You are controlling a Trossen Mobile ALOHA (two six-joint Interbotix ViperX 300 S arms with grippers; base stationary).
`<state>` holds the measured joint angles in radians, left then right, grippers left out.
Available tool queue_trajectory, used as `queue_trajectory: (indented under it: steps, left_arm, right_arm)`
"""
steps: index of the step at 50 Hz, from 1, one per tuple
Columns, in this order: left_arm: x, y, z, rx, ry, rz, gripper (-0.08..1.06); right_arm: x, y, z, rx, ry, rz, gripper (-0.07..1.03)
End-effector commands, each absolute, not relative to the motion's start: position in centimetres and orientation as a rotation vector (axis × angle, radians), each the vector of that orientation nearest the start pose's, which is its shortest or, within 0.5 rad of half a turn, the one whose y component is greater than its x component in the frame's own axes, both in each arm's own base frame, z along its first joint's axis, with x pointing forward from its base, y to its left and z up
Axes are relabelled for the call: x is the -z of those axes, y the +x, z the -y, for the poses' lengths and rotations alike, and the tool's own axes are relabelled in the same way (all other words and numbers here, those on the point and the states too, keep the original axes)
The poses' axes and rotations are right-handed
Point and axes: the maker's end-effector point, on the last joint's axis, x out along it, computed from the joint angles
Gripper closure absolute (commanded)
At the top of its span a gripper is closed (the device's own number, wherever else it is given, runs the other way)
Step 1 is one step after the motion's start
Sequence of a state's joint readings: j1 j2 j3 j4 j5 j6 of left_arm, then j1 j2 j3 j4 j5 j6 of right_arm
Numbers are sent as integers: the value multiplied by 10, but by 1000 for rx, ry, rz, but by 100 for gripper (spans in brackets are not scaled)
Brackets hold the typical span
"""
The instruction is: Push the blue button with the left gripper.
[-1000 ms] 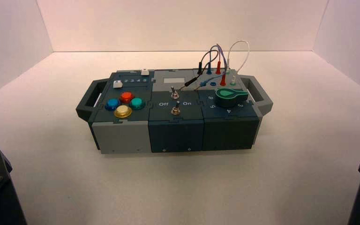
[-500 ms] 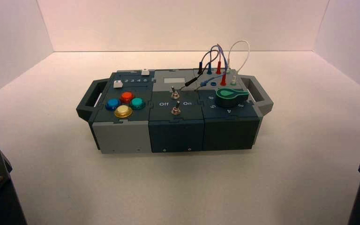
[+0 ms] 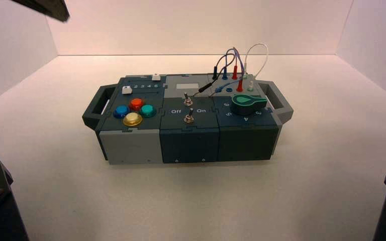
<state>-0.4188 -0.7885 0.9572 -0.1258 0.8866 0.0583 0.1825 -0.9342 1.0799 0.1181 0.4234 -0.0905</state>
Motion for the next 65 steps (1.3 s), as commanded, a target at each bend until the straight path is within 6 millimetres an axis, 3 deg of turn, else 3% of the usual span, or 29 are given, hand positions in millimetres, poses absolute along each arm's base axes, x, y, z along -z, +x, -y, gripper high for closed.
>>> queue_trajectory:
  steps: [1,15,44,65]
  left_arm:
    - [-170,194,112,480,184,-1106,101]
    - [-135,198,140,549,278,-1239,101]
    - [-99,202,148,552,328,-1354,101]
    - [-74,206,156,555,354,-1393,101]
  right_arm:
    - [-230,240,-54,-224,-14,-538,98]
    - [-227,239,-57,-235,-8,-570,99]
    - [-188,215,-134,-537,-143,-762,99]
    - [-187,215,-140,-558,-156,-770,99]
